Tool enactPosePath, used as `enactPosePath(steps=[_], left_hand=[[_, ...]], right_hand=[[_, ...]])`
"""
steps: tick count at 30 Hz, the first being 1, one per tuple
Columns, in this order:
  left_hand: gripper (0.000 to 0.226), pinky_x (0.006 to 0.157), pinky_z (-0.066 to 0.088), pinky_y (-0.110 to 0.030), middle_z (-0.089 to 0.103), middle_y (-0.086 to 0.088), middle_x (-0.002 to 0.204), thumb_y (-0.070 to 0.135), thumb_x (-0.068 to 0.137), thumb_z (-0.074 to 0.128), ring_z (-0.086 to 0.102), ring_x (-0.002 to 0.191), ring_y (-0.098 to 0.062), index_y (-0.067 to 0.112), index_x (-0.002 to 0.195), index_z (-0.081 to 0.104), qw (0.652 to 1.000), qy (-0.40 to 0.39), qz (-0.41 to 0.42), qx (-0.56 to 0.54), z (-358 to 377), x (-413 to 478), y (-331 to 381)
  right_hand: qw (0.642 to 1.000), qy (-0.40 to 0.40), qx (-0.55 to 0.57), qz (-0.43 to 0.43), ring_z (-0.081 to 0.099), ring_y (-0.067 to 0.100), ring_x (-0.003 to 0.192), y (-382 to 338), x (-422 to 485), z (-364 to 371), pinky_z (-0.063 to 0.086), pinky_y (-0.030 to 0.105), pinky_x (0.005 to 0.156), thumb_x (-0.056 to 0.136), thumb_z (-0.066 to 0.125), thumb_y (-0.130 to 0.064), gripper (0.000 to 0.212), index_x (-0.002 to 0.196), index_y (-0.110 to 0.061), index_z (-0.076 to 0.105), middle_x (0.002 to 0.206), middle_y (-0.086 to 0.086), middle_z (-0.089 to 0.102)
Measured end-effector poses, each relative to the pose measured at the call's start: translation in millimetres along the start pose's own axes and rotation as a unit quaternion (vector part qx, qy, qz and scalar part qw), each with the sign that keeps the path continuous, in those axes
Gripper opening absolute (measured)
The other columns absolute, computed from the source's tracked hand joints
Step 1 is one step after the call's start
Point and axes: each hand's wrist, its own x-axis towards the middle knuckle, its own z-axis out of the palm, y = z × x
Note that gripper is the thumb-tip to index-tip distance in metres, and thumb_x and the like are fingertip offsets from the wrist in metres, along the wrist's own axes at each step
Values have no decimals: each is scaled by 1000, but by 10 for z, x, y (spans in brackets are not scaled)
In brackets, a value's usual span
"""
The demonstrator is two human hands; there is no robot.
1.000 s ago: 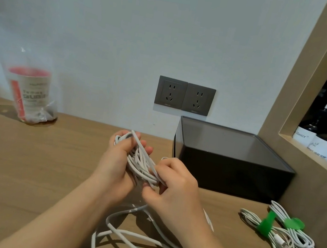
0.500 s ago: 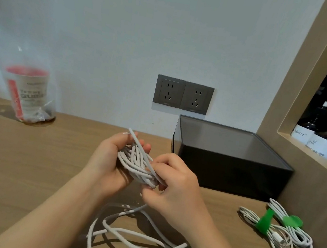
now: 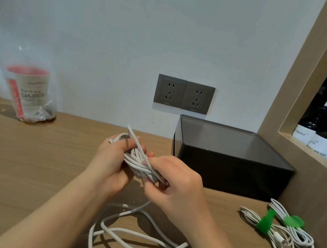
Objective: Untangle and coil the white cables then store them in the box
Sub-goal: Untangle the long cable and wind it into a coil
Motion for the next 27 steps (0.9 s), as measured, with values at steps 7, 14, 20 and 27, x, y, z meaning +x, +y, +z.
enactPosePath(steps=[7,14,20,27], left_hand=[[16,61,56,-37,65,-15,77,17,84,55,66,65,-22,1,83,60,989,-92,-109,44,-49,-57,67],[26,63,50,-41,65,-14,74,28,69,65,66,62,-25,3,76,66,977,-157,-135,49,5,-154,33],[16,52,56,-32,64,-13,65,16,70,59,65,54,-22,1,73,64,981,-133,-127,70,37,-182,37],[14,63,59,-38,69,-21,78,1,64,57,69,63,-25,-5,68,69,983,-135,-78,93,20,-131,22]], right_hand=[[998,40,-32,-26,60,5,83,-35,12,-24,51,13,74,81,57,-20,23,100,-10,65,91,1,68],[997,69,-45,-2,59,6,88,-15,11,-41,44,6,81,81,55,-20,23,98,-8,66,91,2,69],[999,39,2,3,60,5,85,-57,26,-25,47,9,77,79,57,-22,24,98,-11,68,89,0,69],[994,17,92,54,60,5,87,-97,52,-95,49,17,82,78,66,-15,25,103,-15,71,89,-4,69]])
